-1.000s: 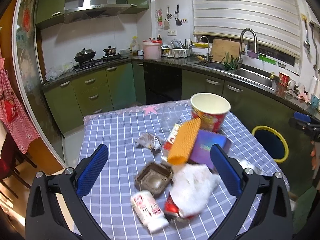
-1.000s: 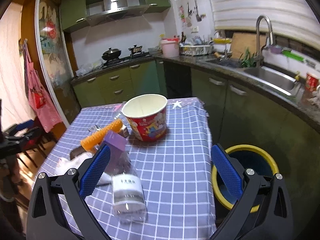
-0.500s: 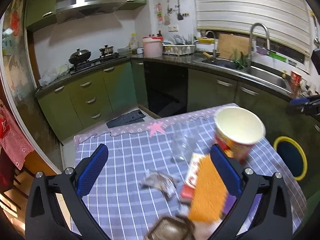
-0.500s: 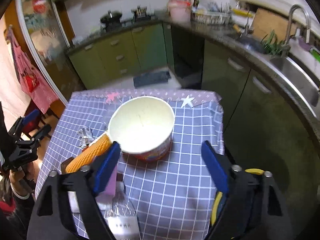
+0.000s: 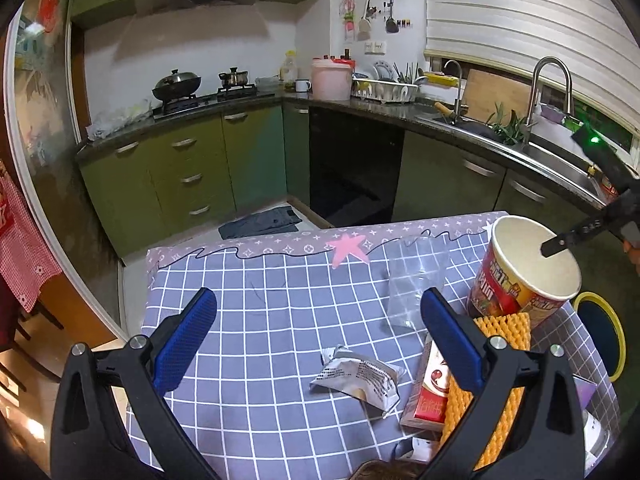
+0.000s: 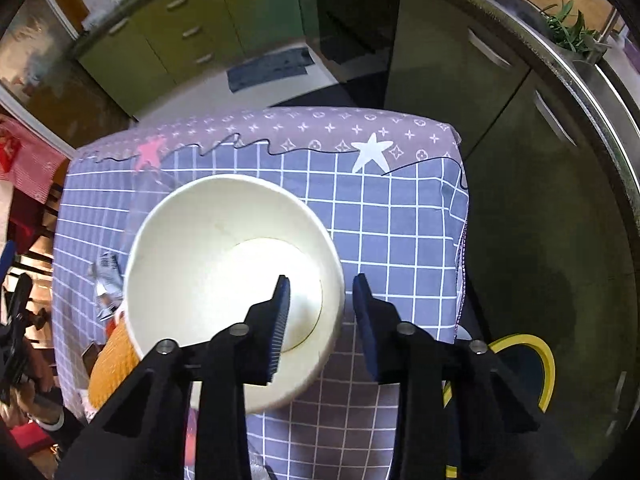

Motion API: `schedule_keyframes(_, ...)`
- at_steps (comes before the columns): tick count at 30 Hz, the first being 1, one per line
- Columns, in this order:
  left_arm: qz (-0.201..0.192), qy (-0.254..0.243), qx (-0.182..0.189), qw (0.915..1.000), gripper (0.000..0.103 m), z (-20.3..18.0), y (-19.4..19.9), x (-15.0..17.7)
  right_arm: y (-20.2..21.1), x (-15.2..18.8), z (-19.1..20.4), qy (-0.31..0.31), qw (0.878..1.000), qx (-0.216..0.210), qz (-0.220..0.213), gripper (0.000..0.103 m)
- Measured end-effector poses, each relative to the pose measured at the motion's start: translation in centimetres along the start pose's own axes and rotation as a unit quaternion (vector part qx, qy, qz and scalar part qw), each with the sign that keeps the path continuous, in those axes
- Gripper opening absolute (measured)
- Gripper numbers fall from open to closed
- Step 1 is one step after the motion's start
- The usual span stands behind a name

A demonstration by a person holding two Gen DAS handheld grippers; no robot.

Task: Collect trash
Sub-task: 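Grasp the red-and-white paper noodle cup rim with the right gripper, then carry the noodle cup over the yellow bin and open the right gripper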

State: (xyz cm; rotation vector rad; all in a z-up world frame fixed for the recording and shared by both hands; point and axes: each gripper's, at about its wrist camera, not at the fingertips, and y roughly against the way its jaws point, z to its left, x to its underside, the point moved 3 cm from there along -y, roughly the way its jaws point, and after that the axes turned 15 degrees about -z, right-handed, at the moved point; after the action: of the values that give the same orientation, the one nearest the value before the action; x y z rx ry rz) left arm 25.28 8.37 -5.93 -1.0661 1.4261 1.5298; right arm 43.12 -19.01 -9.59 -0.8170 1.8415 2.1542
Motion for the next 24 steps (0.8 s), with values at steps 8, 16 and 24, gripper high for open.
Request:
schedule_keyframes(8, 0.001, -0.006, 0.003, 1.0, 0.097, -0.1, 0.1, 0.3, -1.3, 0.4, -1.3, -0.04, 0.999, -0.005, 0.019, 0.005)
schedule_keyframes(16, 0.002, -0.006, 0.008, 1.0, 0.097, -0.1, 0.1, 0.3, 7.1, 1.9, -7.8, -0.105, 0.993, -0.026, -0.041, 0.005)
schedule_keyframes(24, -0.002, -0.013, 0.02, 0.9997, 0.097, -1.1, 0.7, 0.1, 11.5, 12.5, -23.1, -0.227, 0.97, 0.074, -0.043, 0.006)
